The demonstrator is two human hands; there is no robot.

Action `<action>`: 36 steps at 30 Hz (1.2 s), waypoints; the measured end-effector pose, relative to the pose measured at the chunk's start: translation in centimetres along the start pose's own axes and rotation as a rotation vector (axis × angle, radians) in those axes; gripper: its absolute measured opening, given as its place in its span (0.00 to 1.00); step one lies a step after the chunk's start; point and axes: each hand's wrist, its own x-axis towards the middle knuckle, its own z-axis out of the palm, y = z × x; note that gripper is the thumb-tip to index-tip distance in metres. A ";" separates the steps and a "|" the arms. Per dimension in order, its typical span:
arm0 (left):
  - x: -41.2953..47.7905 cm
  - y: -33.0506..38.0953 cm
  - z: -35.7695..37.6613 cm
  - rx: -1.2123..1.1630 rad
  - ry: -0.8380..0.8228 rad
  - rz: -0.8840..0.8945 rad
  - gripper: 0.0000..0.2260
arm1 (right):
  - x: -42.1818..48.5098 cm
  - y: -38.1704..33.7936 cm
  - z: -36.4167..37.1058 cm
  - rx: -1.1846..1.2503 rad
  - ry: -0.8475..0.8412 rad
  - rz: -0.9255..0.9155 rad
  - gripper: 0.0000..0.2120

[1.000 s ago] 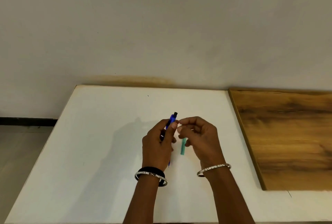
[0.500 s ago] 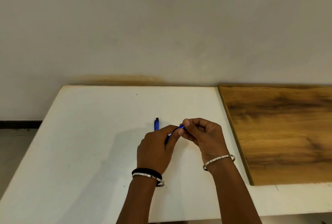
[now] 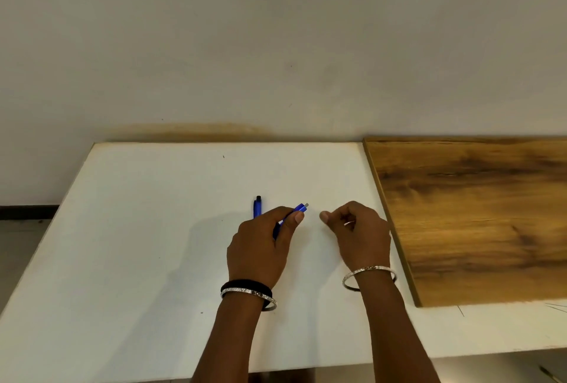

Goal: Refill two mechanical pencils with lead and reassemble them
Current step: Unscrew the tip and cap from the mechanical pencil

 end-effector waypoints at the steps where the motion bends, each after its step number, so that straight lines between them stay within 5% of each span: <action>1: 0.0 0.0 0.0 0.005 0.000 -0.008 0.16 | -0.1 0.1 0.0 -0.059 -0.026 -0.014 0.11; 13: -0.1 -0.3 0.0 -0.018 0.013 -0.079 0.15 | -0.6 0.0 0.9 -0.262 -0.271 -0.048 0.13; 16: 0.1 -0.3 0.1 -0.020 -0.009 -0.063 0.14 | -0.4 -0.2 0.6 -0.153 -0.246 0.021 0.17; 21: 0.5 -1.2 0.0 -0.037 -0.039 -0.093 0.15 | 0.7 -0.6 -0.5 0.311 0.021 0.135 0.18; 27: 0.5 -1.3 0.4 -0.038 -0.044 -0.067 0.16 | 0.1 -1.9 0.2 0.553 -0.266 0.178 0.10; 36: 0.4 -0.8 0.5 -0.019 -0.051 -0.043 0.16 | -0.2 -1.9 0.1 0.629 -0.286 0.164 0.01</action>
